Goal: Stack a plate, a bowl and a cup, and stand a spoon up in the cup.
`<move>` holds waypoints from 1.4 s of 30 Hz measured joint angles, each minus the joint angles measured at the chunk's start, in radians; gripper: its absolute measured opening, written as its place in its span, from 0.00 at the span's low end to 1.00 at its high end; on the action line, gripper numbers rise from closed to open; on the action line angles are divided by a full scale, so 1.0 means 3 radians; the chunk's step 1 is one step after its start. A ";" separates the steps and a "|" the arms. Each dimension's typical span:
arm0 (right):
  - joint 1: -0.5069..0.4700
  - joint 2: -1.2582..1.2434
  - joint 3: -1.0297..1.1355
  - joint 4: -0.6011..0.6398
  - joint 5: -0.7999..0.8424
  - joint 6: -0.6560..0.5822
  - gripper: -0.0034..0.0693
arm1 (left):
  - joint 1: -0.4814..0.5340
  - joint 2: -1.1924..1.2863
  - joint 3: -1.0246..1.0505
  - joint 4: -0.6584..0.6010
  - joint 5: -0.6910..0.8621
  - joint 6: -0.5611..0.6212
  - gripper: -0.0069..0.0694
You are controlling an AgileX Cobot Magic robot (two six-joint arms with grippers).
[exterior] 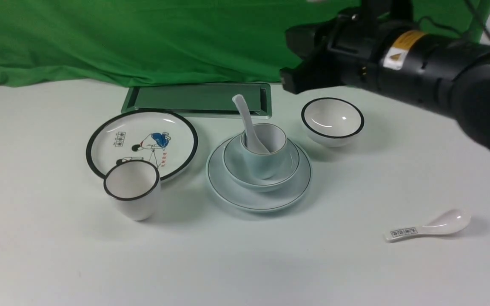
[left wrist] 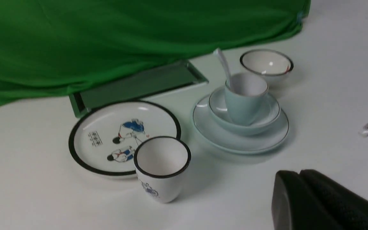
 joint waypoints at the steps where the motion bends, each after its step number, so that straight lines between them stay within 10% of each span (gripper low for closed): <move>1: 0.0002 -0.0132 0.0078 0.0000 0.0026 -0.0040 0.06 | 0.0000 -0.0114 0.0017 0.0014 0.0014 0.0000 0.05; 18: 0.0005 -0.2439 0.1662 0.0000 -0.0108 -0.0122 0.08 | 0.0000 -0.0458 0.0036 0.0024 0.0069 0.0000 0.05; 42: -0.0060 -0.2781 0.2153 0.0002 -0.0028 -0.0061 0.06 | 0.0000 -0.0458 0.0036 0.0024 0.0069 0.0000 0.05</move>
